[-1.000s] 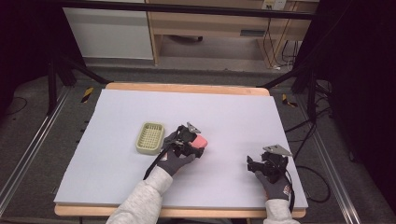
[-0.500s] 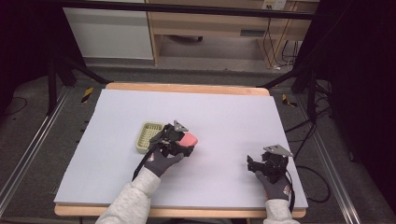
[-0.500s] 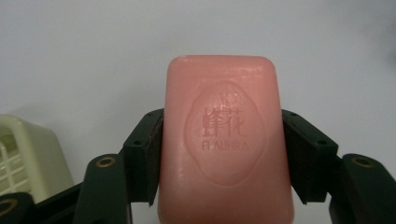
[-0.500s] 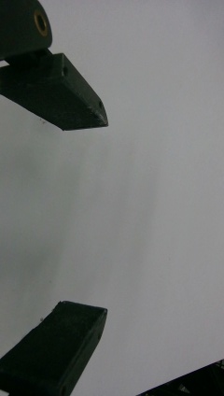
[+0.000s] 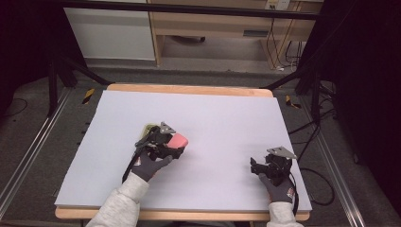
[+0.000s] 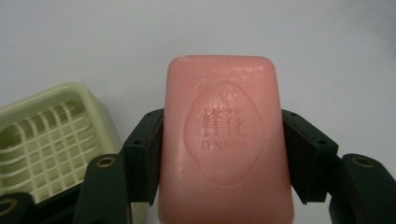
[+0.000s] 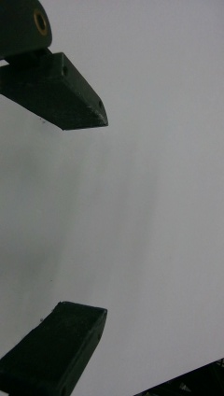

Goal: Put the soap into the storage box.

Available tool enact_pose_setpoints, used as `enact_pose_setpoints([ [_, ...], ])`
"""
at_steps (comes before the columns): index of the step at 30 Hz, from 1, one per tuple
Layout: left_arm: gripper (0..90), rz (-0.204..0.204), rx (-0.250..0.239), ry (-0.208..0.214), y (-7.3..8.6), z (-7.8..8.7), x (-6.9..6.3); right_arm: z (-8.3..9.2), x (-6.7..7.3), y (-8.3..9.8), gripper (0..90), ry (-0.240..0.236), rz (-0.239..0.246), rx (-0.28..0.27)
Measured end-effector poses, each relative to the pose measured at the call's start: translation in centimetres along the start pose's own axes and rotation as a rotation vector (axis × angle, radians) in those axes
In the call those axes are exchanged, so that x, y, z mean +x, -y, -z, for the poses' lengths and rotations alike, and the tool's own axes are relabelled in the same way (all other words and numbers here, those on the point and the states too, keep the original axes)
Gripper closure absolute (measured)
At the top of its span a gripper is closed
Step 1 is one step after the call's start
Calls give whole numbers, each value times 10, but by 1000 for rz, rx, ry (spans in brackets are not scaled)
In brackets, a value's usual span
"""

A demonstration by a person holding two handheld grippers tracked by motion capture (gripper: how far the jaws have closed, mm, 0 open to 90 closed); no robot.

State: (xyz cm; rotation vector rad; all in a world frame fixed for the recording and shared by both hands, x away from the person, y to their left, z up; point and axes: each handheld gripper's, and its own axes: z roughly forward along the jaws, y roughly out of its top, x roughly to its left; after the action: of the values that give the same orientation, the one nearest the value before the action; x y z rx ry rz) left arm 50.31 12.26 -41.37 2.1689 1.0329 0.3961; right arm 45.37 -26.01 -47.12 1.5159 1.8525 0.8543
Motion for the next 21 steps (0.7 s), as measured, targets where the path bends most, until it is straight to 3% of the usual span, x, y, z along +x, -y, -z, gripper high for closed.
enact_pose_setpoints([
  [9,372,19,-14,-18,9,13,12,1,0,0,82,-5,-2,-5],
  [15,372,64,-41,-31,12,21,22,1,0,0,82,-2,13,-12],
  [21,372,79,-60,-47,11,26,29,2,1,-1,82,-8,9,-11],
])
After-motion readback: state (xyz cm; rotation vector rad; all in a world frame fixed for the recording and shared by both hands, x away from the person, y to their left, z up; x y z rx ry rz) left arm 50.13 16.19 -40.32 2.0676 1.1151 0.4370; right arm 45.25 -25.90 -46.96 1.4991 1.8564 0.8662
